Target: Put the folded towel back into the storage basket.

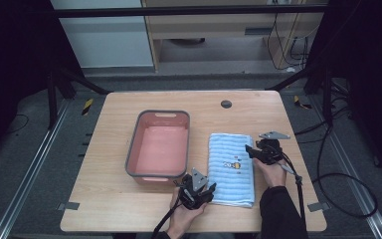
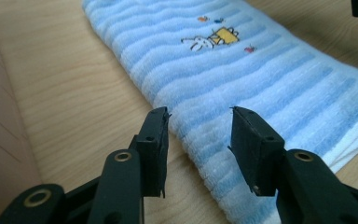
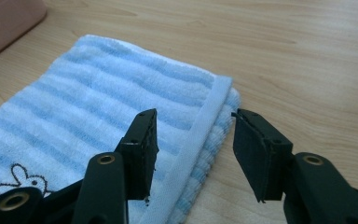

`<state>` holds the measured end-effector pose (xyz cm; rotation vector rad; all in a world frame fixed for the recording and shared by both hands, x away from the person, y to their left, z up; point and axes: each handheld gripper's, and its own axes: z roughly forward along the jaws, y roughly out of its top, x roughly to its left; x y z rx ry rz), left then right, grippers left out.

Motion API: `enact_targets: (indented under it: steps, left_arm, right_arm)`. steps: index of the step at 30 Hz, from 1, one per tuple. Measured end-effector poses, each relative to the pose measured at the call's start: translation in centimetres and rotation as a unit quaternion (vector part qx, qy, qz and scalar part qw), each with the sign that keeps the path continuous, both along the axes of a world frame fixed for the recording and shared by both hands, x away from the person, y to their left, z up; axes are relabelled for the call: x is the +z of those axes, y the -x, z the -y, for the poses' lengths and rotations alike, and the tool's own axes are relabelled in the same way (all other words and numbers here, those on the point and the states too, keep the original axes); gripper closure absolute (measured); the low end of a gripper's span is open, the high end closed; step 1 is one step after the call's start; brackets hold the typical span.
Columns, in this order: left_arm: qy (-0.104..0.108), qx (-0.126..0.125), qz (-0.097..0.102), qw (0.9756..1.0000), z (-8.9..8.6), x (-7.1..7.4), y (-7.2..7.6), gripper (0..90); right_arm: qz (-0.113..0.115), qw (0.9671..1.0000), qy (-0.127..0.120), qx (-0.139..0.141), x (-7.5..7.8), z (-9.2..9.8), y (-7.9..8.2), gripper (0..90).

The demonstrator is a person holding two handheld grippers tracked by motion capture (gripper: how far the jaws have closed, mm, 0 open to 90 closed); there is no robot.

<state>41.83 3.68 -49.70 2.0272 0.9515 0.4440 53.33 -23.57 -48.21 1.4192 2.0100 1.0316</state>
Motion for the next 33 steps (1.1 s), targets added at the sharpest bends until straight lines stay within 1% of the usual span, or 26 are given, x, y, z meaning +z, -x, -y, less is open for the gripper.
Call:
enact_targets:
  steps: [2,4,6,7,10,12,13,14,16,18,19,20,24,26,28,29,31,33]
  left_arm:
    - [0.0,0.0,-0.004,1.0,0.1,-0.3,-0.1,56.7]
    - [-0.003,0.003,-0.009,0.9999,0.1,-0.5,-0.1,56.9]
    - [-0.001,0.007,-0.015,0.9999,0.1,-0.7,-0.2,57.6]
    - [-0.001,0.008,-0.017,0.9998,0.1,-0.8,-0.2,57.7]
    - [-0.004,0.012,-0.018,0.9998,0.1,-1.0,-0.2,57.6]
    - [-0.004,0.014,-0.02,0.9997,0.2,-1.0,-0.2,57.6]
    - [-0.006,0.015,-0.021,0.9996,0.2,-1.0,-0.2,57.8]
    - [-0.004,0.016,-0.022,0.9996,0.3,-1.0,-0.3,57.9]
    - [-0.003,0.018,-0.025,0.9995,0.3,-1.1,-0.3,58.1]
    - [0.0,0.017,-0.028,0.9995,0.3,-1.1,-0.3,61.2]
    - [0.005,0.019,-0.032,0.9993,0.4,-1.1,-0.3,62.9]
    - [0.008,0.019,-0.032,0.9993,0.5,-1.1,-0.3,65.0]
    - [0.01,0.02,-0.035,0.9991,0.6,-1.1,-0.1,72.5]
    - [0.017,0.021,-0.039,0.9989,0.7,-1.1,-0.1,76.0]
    - [0.021,0.024,-0.042,0.9986,0.6,-1.1,-0.2,80.0]
    - [0.022,0.023,-0.043,0.9986,0.6,-1.0,-0.2,81.3]
    - [0.033,0.023,-0.049,0.998,0.4,-1.0,-0.4,83.8]
    - [0.04,0.019,-0.052,0.9977,0.2,-0.9,-0.4,84.7]
  right_arm:
    - [-0.005,1.0,0.001,-0.002,-0.4,-0.1,-0.1,50.7]
    - [-0.016,0.9999,0.005,-0.004,-0.7,-0.1,-0.2,51.1]
    - [-0.022,0.9997,0.005,-0.001,-1.0,-0.3,-0.2,52.0]
    - [-0.023,0.9997,0.011,0.0,-1.1,-0.4,-0.2,52.5]
    - [-0.028,0.9996,0.009,0.004,-1.4,-0.6,-0.3,54.3]
    - [-0.036,0.9993,0.005,0.002,-1.5,-0.6,-0.4,54.8]
    - [-0.035,0.9994,0.005,0.001,-1.6,-0.5,-0.4,55.3]
    - [-0.039,0.9992,-0.002,0.002,-1.7,-0.5,-0.4,55.8]
    - [-0.04,0.9992,-0.001,0.001,-1.8,-0.5,-0.4,57.4]
    - [-0.042,0.9991,-0.004,0.002,-1.9,-0.5,-0.4,58.5]
    - [-0.046,0.9988,-0.017,-0.001,-2.1,-0.4,-0.4,60.0]
    - [-0.048,0.9987,-0.02,-0.003,-2.1,-0.3,-0.3,61.3]
    - [-0.05,0.9983,-0.029,0.003,-2.1,-0.6,-0.2,71.7]
    - [-0.055,0.9977,-0.039,0.005,-2.1,-0.6,-0.2,76.3]
    - [-0.055,0.9975,-0.043,0.008,-2.0,-0.5,-0.2,79.6]
    - [-0.055,0.9975,-0.044,0.009,-2.0,-0.5,-0.2,80.5]
    - [-0.051,0.9977,-0.044,0.009,-1.8,-0.5,0.0,81.5]
    - [-0.041,0.9981,-0.044,0.014,-1.4,-0.5,0.2,81.8]
